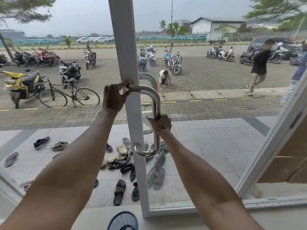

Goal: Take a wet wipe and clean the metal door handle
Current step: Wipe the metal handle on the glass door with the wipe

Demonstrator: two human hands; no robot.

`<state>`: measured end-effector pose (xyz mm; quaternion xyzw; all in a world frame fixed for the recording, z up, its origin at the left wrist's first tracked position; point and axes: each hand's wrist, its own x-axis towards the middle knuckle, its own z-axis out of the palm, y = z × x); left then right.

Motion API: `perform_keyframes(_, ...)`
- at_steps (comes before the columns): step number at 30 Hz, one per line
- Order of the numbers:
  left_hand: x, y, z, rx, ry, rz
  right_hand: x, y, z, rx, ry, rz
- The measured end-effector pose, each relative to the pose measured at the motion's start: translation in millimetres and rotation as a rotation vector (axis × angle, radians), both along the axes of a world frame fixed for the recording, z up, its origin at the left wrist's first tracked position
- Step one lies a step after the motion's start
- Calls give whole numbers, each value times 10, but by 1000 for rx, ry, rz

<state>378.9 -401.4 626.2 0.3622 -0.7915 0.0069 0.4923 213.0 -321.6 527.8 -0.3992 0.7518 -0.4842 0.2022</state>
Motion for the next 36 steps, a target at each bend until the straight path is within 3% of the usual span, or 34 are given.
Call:
perform_keyframes(7, 13, 3, -24, -33, 28, -29, -13, -201, 595, -253, 33, -52)
perform_keyframes(17, 16, -34, -33, -16, 37, -21, 34, 15, -362, 92, -43, -17)
perform_keyframes(25, 16, -43, -55, -41, 34, -30, 2, 158, -703, 252, -89, 31)
perform_keyframes(36, 40, -101, -50, -24, -16, -24, -43, -25, -186, 105, -73, 28)
